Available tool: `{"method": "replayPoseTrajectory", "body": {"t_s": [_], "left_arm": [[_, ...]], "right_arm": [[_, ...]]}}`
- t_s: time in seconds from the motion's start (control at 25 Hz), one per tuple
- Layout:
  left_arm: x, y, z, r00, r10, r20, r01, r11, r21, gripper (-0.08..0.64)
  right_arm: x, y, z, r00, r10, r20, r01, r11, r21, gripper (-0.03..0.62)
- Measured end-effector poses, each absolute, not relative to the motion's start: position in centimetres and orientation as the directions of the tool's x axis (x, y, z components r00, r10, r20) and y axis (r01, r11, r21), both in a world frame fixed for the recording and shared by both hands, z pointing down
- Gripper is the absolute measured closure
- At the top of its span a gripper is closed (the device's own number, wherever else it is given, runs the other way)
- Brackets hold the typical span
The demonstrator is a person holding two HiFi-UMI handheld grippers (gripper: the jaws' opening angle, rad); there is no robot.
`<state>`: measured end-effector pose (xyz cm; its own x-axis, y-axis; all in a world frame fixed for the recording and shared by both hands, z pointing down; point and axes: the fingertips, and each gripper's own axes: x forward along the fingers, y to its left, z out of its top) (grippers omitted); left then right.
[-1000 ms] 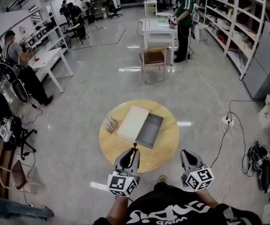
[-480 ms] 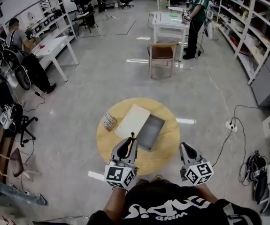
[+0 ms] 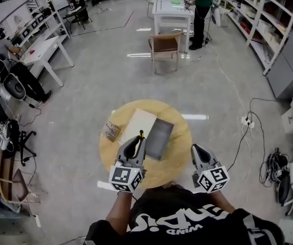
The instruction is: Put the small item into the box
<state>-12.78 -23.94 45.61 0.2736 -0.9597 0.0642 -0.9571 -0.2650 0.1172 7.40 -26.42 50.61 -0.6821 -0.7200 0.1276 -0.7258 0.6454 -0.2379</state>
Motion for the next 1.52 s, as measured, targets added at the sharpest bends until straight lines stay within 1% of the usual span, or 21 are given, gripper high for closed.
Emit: {"method": "replayPoseTrajectory", "body": {"t_s": [0.32, 0.52, 0.64, 0.84, 1.12, 1.32, 1.52], "left_arm": [[-13.3, -30.1, 47.7, 0.324, -0.937, 0.131, -0.944, -0.312, 0.106, 0.489], [-12.9, -33.3, 51.4, 0.343, -0.918, 0.197, -0.938, -0.323, 0.127, 0.489], [-12.3, -34.8, 54.3, 0.359, -0.897, 0.258, -0.933, -0.342, 0.109, 0.489], [-10.9, -35.7, 60.2, 0.376, -0.844, 0.382, -0.925, -0.365, 0.103, 0.489], [-9.7, -35.7, 68.1, 0.390, -0.750, 0.534, -0.918, -0.364, 0.159, 0.489], [-8.7, -36.2, 72.0, 0.403, -0.670, 0.623, -0.907, -0.381, 0.176, 0.489], [-7.4, -36.5, 74.6, 0.409, -0.605, 0.683, -0.902, -0.379, 0.205, 0.489]], "right_arm": [[7.8, -28.1, 50.4, -0.645, -0.753, 0.129, -0.759, 0.610, -0.228, 0.589], [7.6, -28.5, 50.5, -0.637, -0.760, 0.130, -0.766, 0.604, -0.220, 0.589], [7.7, -29.0, 50.9, -0.634, -0.762, 0.134, -0.769, 0.602, -0.216, 0.589], [7.8, -29.2, 51.3, -0.631, -0.763, 0.138, -0.771, 0.597, -0.224, 0.589], [7.7, -29.3, 52.1, -0.621, -0.770, 0.151, -0.778, 0.581, -0.237, 0.589], [7.7, -29.9, 52.1, -0.609, -0.777, 0.159, -0.788, 0.568, -0.238, 0.589], [8.4, -30.2, 52.6, -0.596, -0.784, 0.171, -0.797, 0.552, -0.245, 0.589]]}}
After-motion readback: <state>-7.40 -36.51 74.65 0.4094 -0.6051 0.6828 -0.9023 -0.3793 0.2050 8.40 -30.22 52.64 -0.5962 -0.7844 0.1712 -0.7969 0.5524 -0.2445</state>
